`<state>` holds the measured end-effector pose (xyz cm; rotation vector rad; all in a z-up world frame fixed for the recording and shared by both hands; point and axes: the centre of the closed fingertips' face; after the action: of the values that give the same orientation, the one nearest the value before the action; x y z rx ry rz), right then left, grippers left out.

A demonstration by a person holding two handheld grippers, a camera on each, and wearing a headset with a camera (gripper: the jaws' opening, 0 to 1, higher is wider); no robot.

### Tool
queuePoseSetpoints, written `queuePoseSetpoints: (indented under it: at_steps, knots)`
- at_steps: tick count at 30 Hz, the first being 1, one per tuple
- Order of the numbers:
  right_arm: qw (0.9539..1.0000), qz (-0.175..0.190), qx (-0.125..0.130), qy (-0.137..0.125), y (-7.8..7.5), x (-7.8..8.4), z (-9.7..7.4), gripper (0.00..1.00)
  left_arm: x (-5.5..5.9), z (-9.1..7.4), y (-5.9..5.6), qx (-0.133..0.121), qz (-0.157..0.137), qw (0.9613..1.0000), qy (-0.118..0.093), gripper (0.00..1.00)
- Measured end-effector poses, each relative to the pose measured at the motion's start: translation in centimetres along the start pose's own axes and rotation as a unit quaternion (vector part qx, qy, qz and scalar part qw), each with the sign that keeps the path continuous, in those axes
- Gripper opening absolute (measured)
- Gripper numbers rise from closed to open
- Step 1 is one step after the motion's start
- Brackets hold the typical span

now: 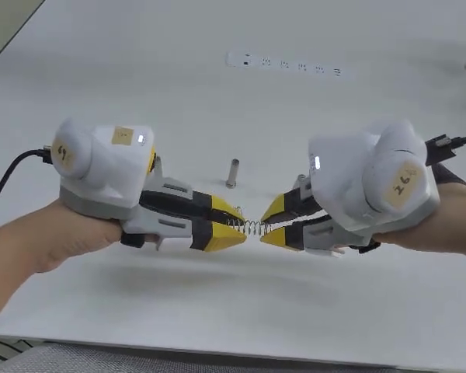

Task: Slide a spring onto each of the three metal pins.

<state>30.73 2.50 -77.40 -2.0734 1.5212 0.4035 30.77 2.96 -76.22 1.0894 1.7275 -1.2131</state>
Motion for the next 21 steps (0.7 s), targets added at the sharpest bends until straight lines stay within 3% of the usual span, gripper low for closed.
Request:
queuePoseSetpoints:
  at_steps: [9,15,16,21]
  knots:
    - [0.9994,-0.027,0.002,-0.019,0.0,-0.8,-0.6,0.12,0.7,-0.2,-0.1,0.002,0.001,0.9999,0.014,0.08]
    - [0.9989,-0.017,0.005,-0.043,-0.5,-1.6,-1.3,0.12,0.6,-0.3,0.0,0.002,0.000,0.9999,0.013,0.08]
    - [0.9982,-0.014,0.012,-0.057,-0.8,-2.1,-1.4,0.12,0.6,-0.3,-0.1,0.002,0.000,0.9999,0.014,0.08]
    - [0.9980,-0.015,0.009,-0.060,-0.7,-2.3,-1.5,0.12,0.6,-0.4,0.0,0.002,0.001,0.9999,0.014,0.08]
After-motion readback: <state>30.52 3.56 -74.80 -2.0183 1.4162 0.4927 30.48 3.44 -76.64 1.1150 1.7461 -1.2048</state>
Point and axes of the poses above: the centre of the closed fingertips' face, and the gripper's own axes: z roughly forward along the fingers, y roughly to its left, x roughly out of its underside, and after that the axes turned 6 degrees about -z, right-handed
